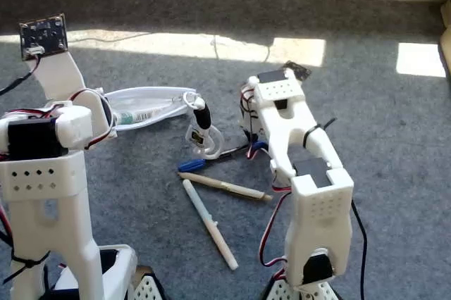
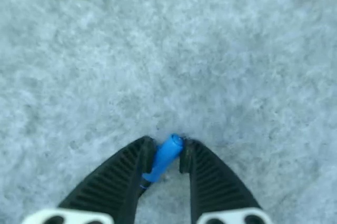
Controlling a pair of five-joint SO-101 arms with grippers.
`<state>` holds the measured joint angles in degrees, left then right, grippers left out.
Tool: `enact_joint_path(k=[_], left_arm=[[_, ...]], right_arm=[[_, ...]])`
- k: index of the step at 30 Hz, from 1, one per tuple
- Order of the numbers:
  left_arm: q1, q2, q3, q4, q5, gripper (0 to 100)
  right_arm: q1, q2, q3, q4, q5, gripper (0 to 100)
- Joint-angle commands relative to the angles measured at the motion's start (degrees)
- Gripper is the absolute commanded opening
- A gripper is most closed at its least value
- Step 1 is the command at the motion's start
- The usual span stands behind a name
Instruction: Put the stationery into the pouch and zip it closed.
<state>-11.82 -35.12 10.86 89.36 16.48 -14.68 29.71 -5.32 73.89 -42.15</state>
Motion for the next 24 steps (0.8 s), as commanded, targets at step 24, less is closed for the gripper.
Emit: enact_joint_path(k=[24], left_arm=[[-0.4, -2.0, -0.7, -1.6, -0.4, 1]], right_arm=[[3.6, -0.2, -27.2, 17.5, 4.9, 0.5]])
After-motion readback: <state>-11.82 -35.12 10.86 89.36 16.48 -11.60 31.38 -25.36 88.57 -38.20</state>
